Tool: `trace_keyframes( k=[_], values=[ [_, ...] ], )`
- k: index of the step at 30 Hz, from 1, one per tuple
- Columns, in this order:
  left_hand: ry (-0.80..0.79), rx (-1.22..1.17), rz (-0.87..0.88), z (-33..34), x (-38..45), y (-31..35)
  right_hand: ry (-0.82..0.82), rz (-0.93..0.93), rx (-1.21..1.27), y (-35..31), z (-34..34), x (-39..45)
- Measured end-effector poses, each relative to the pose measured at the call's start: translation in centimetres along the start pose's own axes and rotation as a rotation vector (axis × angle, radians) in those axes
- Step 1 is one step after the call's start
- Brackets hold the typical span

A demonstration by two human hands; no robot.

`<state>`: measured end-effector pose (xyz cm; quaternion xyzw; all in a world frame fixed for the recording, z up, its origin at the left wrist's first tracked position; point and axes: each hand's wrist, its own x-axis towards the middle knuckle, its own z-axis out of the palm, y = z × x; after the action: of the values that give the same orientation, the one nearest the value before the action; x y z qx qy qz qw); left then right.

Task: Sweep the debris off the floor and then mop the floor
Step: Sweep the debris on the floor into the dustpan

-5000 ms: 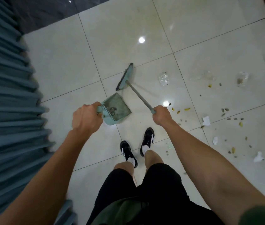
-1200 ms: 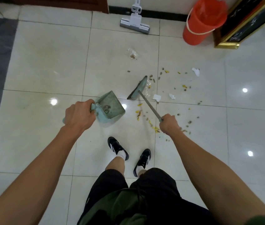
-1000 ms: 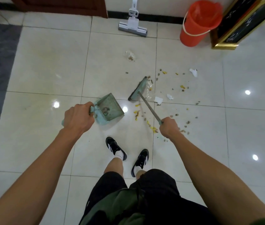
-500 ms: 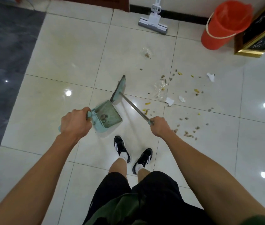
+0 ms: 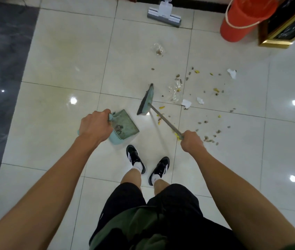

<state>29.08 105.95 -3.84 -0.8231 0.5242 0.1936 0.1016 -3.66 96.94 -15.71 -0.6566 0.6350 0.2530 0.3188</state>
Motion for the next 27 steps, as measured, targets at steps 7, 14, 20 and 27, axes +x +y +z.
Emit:
trace_keyframes(
  k=[7, 14, 20, 27],
  values=[
    [0.004, 0.006, 0.109, 0.3, -0.7, 5.1, 0.059, 0.107, 0.031, 7.7, -0.2, -2.0],
    [0.051, 0.040, 0.187, -0.7, -0.8, 8.8, 0.066, 0.133, 0.170, 10.7, -0.1, -3.5],
    [0.085, 0.032, 0.196, -2.4, 0.0, 8.2, 0.088, 0.097, 0.298, 9.2, -0.5, -3.3],
    [0.095, -0.002, 0.166, -4.1, 3.9, 3.9, 0.130, 0.057, 0.314, 2.6, -3.9, -0.4]
  ],
)
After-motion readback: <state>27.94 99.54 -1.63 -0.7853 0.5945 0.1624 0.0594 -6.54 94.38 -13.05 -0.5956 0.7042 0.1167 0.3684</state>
